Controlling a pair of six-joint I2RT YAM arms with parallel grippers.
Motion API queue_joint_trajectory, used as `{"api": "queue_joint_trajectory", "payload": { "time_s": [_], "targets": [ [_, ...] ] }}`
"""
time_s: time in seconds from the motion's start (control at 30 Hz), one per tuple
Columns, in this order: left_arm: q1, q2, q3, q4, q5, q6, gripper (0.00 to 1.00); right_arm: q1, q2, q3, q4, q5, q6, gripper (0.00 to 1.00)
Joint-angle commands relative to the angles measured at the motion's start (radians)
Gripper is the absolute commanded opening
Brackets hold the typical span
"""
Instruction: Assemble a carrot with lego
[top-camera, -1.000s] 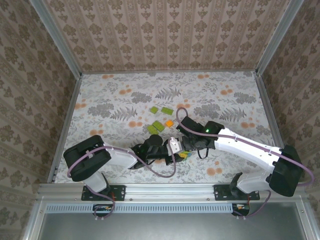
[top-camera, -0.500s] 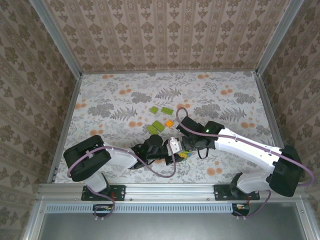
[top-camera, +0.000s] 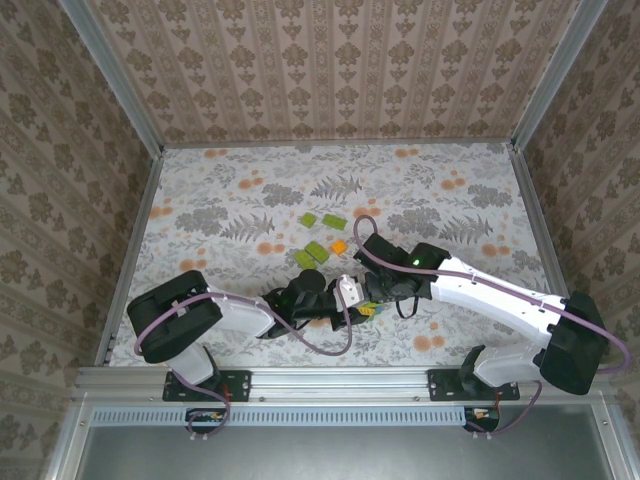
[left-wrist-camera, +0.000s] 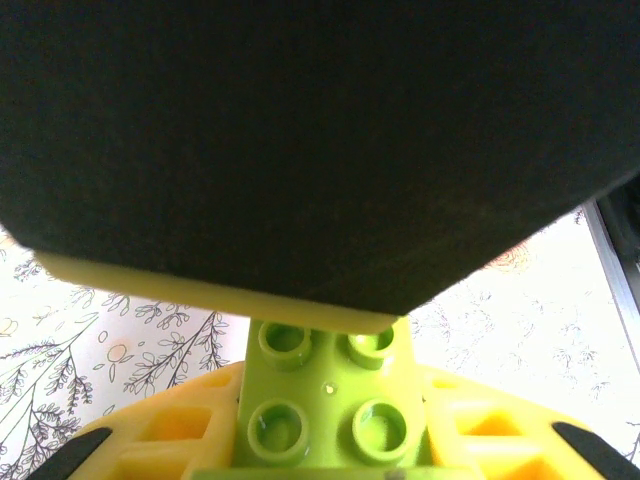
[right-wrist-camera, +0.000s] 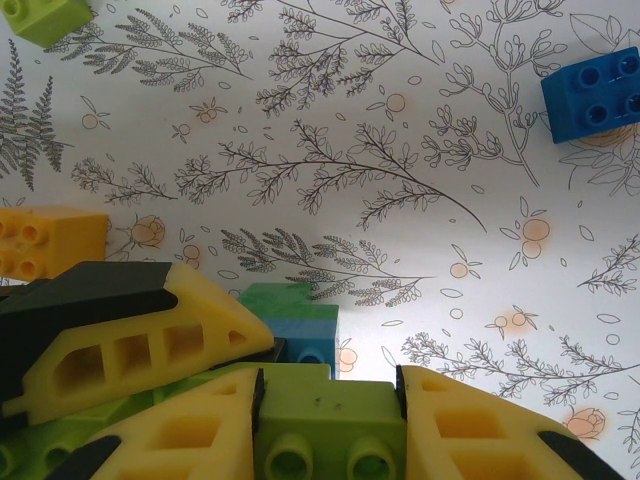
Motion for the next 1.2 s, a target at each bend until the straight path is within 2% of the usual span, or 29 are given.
{"api": "queue_joint_trajectory", "payload": {
  "time_s": [0.0,0.2,0.53,0.7,0.87,1.17],
  "targets": [
    [0.002,0.023,-0.015,-0.047,-0.03,0.026,0.33,-0.005,0.004,-0.032,-0.079,0.012,-0.008,0.21],
    [0.005,0.019,-0.016,-0.051,-0.028,0.027,0.33,-0.005,-0.023,-0.035,-0.076,-0.001,-0.007,0.21],
    [0.006,0.021,-0.015,-0.056,-0.022,0.028,0.33,-0.028,-0.21,0.038,-0.121,0.118,0.022,0.19],
    [0.006,0.002,-0.02,-0.075,-0.023,0.033,0.33,-0.092,-0.174,-0.029,-0.117,0.109,0.005,0.2],
    [0.006,-0.012,-0.018,-0.109,-0.02,0.039,0.33,-0.213,-0.118,-0.206,0.055,0.021,-0.018,0.2],
    [0.006,-0.04,-0.02,-0.143,-0.02,0.042,0.33,-0.305,0.004,-0.323,0.234,-0.044,-0.043,0.2]
  ]
}}
